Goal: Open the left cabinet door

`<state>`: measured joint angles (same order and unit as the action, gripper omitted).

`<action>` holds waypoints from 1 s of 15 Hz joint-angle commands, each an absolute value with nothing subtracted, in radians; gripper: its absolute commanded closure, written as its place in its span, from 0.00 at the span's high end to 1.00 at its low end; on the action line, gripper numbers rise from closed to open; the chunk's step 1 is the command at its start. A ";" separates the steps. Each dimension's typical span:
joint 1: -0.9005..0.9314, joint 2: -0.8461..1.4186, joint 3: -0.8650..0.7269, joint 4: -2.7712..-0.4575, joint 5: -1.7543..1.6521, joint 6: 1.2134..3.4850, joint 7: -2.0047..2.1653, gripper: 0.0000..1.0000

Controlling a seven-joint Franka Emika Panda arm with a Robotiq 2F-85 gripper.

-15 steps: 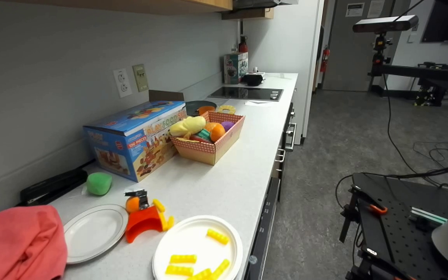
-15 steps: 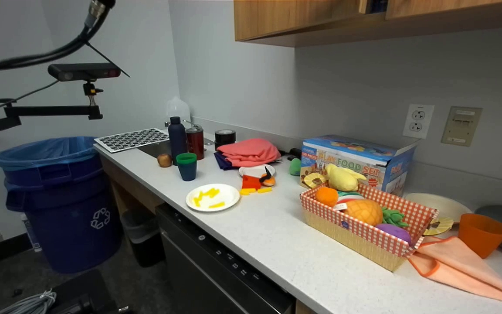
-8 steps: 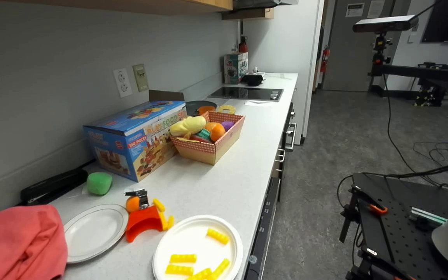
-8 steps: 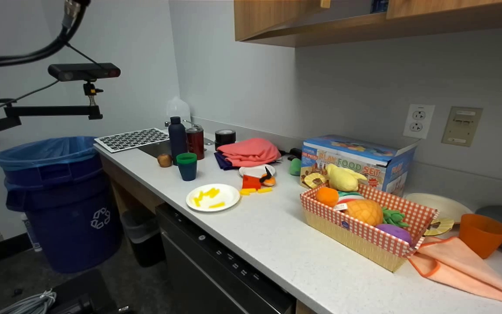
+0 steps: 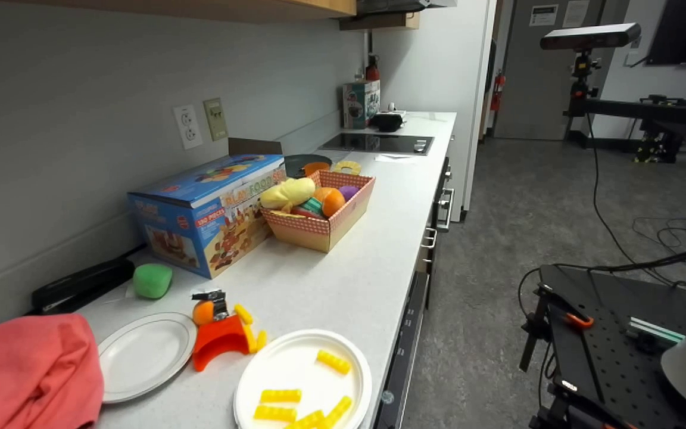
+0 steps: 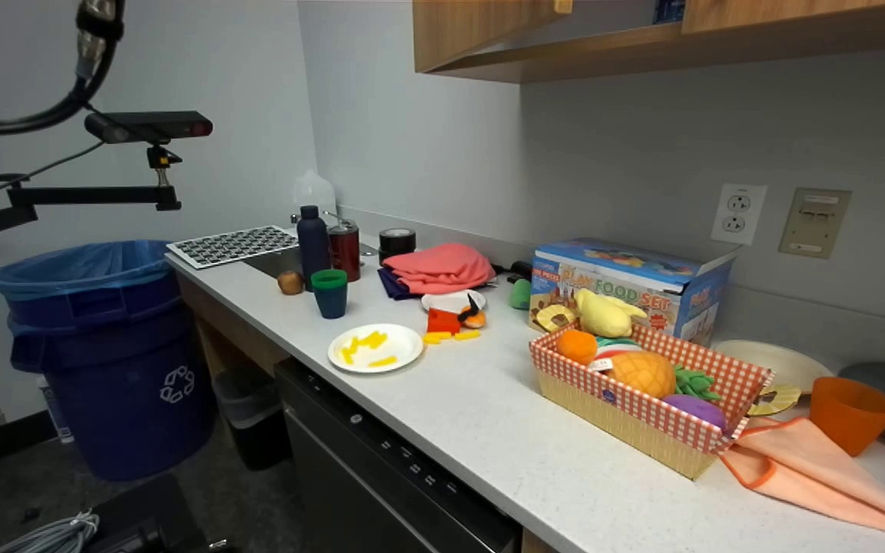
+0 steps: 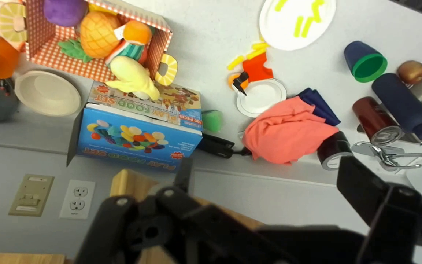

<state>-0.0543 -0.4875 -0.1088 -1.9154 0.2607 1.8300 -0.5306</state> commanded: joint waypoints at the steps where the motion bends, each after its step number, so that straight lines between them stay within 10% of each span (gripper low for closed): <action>1: -0.051 -0.562 -0.116 -1.998 0.161 1.932 -0.499 1.00; 8: -0.025 -0.405 -0.219 -1.955 0.165 2.398 -0.488 1.00; 15: 0.100 -0.377 -0.281 -1.913 0.337 2.368 -0.608 1.00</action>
